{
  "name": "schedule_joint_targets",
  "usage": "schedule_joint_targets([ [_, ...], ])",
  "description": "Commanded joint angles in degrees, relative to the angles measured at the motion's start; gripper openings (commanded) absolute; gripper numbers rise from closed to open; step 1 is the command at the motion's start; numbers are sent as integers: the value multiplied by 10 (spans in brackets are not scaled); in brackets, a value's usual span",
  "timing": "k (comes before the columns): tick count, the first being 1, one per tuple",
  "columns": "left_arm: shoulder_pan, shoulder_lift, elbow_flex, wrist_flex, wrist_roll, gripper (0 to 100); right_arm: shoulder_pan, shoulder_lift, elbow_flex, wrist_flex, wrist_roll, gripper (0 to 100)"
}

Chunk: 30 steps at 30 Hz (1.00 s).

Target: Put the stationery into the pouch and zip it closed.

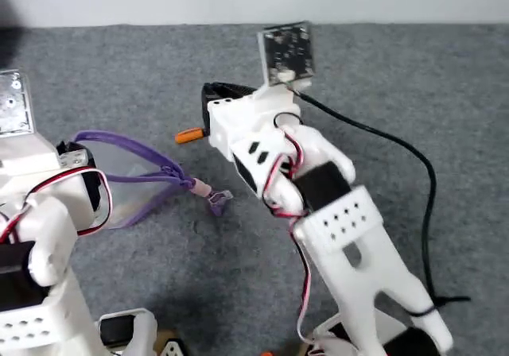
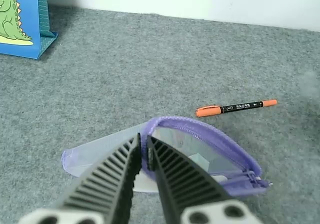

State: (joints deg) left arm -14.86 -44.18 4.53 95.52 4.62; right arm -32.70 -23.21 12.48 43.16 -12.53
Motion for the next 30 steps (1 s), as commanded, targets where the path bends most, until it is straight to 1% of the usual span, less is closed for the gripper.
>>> schedule_joint_targets([
  [1,-5,3,35,4,5,13,15,65,-73,31,61,32],
  [3,-5,3,35,4,5,13,15,122,-121,71,81,65],
  [7,-5,3,35,4,5,13,11,254,-265,190,88,203],
  [10,-5,3,36,4,5,13,11,361,-379,262,129,275],
  [17,-2,3,37,4,5,13,15,572,-589,323,236,281],
  [24,-2,3,37,8,3,13,12,727,-726,318,356,283],
  [30,-2,3,38,5,4,13,3,840,-834,319,416,283],
])
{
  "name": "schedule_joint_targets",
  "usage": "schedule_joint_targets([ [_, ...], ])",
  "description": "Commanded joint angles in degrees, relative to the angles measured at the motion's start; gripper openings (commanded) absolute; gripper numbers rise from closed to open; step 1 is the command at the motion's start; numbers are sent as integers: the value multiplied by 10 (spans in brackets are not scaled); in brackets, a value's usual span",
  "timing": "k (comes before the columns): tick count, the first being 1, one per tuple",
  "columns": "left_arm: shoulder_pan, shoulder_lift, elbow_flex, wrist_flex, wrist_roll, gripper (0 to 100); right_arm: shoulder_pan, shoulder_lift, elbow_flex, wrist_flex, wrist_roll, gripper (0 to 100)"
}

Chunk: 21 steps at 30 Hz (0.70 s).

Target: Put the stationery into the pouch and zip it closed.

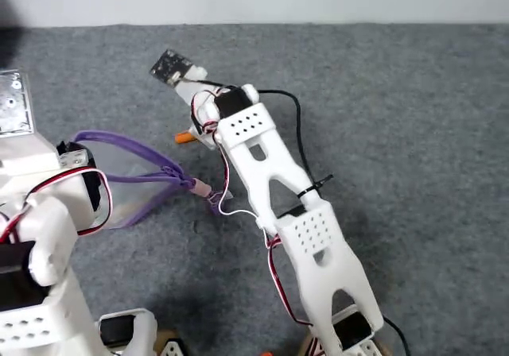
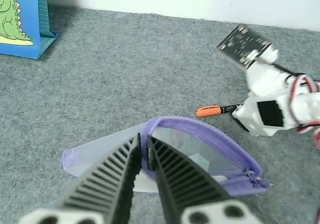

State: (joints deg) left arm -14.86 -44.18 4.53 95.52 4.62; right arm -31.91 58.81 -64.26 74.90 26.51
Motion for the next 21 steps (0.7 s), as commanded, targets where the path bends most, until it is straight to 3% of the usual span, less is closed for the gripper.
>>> schedule_joint_targets([
  [1,-2,3,38,5,4,13,-8,35,-80,2,32,283],
  [16,-2,3,39,4,4,13,-34,177,-165,-65,113,270],
  [21,-1,4,39,4,4,13,-34,177,-165,-63,113,51],
])
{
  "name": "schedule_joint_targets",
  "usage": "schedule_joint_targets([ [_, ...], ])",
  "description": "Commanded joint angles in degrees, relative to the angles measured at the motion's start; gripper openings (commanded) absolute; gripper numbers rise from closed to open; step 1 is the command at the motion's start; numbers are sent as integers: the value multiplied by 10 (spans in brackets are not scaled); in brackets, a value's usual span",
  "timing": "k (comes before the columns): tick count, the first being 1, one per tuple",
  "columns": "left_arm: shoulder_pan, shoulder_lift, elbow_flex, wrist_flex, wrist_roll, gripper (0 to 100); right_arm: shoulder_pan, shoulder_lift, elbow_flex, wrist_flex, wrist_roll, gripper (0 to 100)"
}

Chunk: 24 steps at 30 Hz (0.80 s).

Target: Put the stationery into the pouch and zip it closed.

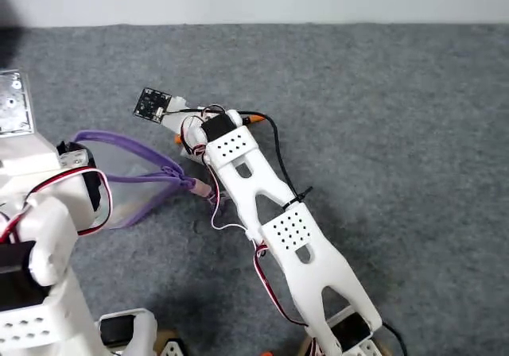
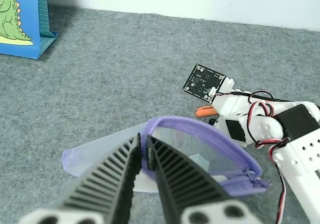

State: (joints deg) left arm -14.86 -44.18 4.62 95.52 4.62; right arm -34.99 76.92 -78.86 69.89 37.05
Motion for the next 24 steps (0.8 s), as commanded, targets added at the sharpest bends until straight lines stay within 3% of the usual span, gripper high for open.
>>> schedule_joint_targets([
  [1,-1,6,38,4,4,13,-2,-4,-19,-7,7,6],
  [8,-1,3,67,-8,4,13,8,-22,-61,109,0,11],
  [17,-1,3,68,-9,5,13,9,-44,-177,313,-122,9],
  [24,-1,3,68,-9,5,13,27,-137,-171,330,-206,8],
])
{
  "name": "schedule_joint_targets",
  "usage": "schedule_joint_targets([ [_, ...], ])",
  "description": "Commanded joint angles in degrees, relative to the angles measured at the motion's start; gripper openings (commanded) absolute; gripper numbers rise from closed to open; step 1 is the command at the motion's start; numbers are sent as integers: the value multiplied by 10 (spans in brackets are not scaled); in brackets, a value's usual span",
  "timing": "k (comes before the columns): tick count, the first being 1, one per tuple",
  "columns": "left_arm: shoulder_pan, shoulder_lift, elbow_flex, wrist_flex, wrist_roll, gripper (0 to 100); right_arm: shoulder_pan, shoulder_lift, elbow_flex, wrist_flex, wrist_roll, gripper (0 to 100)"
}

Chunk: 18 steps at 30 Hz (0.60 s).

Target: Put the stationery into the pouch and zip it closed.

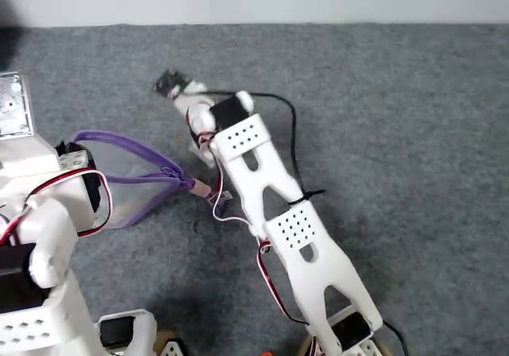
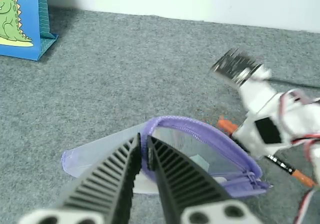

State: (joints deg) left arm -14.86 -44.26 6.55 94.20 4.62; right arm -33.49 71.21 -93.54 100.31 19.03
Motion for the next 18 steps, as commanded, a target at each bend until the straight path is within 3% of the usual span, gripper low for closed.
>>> schedule_joint_targets([
  [1,-1,4,49,4,5,13,15,-95,-25,26,-30,8],
  [11,-1,4,46,4,5,13,29,-255,-4,29,-28,7],
  [18,-1,4,46,4,5,13,29,-483,259,27,-38,7],
])
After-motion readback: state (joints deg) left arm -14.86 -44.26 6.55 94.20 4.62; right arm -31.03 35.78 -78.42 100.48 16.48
